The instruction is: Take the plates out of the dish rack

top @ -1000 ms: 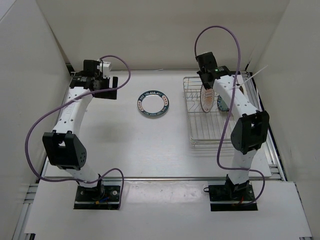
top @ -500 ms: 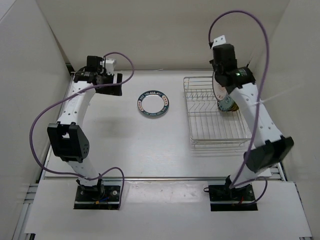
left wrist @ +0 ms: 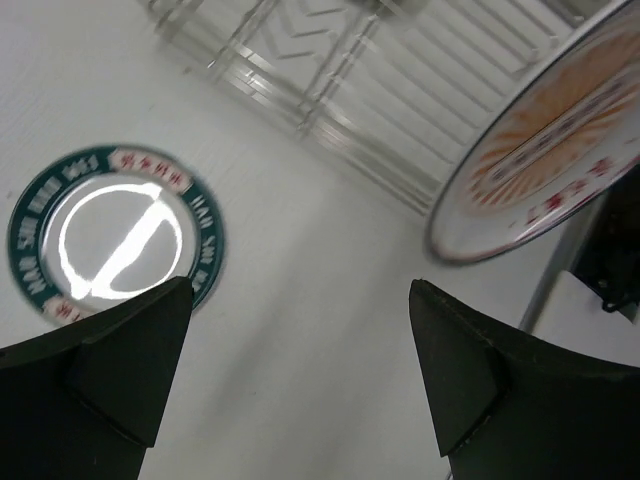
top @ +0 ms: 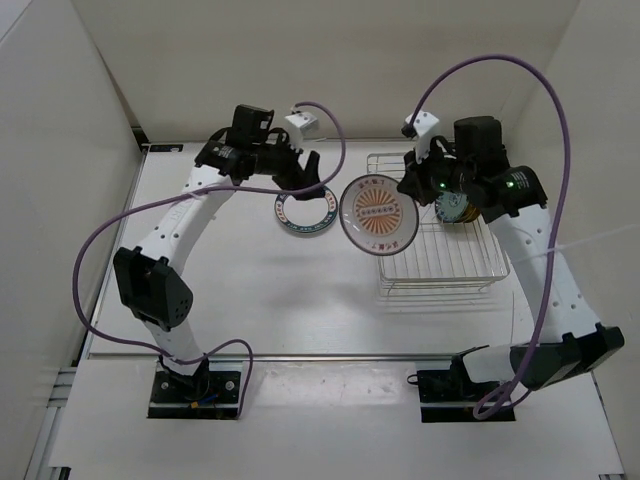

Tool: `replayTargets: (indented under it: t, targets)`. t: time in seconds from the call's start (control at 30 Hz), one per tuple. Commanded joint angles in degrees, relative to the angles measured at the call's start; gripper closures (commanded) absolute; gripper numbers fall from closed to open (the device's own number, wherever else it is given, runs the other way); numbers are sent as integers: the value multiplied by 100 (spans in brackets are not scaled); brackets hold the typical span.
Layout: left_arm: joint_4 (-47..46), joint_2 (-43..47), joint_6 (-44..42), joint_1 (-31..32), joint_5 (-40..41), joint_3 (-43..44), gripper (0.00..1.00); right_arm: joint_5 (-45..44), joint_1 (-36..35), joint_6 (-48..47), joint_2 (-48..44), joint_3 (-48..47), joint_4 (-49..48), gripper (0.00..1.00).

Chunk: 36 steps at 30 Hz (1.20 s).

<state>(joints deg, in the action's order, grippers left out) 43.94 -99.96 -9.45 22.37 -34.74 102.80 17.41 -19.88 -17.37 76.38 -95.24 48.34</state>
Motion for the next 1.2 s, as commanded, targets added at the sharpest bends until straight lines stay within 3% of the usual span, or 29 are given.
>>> replayTargets:
  t: [0.0,0.23,0.4,0.57,0.63,0.67,0.83,0.93,0.97,1.17]
  targets:
    - [-61,215,-153,363,-674,635,0,1291,37,-214,-27,-3,-158,100]
    - [123,21,-206,865,-551,847,2,1414,37,-215,35,-56,-96,100]
    - [71,-32,-206,1049,-437,653,9,1476,37,-215,-18,-108,-96,100]
    - [71,-85,-206,1164,-437,592,31,1406,89,-215,-71,-109,-96,100]
    - [71,-85,-206,1164,-437,592,49,1344,150,-215,-71,-109,-149,100]
    - [71,-85,-206,1164,-437,592,53,1344,151,-215,-71,-109,-149,100]
    - [18,-138,-206,1164,-498,478,55,1344,256,-162,-71,-231,-149,100]
    - [-34,-190,-145,1164,-498,477,75,1344,256,-162,-123,-232,-149,100]
    - [-35,-190,-145,1164,-498,477,87,1344,256,-162,-123,-232,-149,100]
    - [-166,-190,171,1164,-271,539,89,1396,309,-162,-123,-170,-202,100]
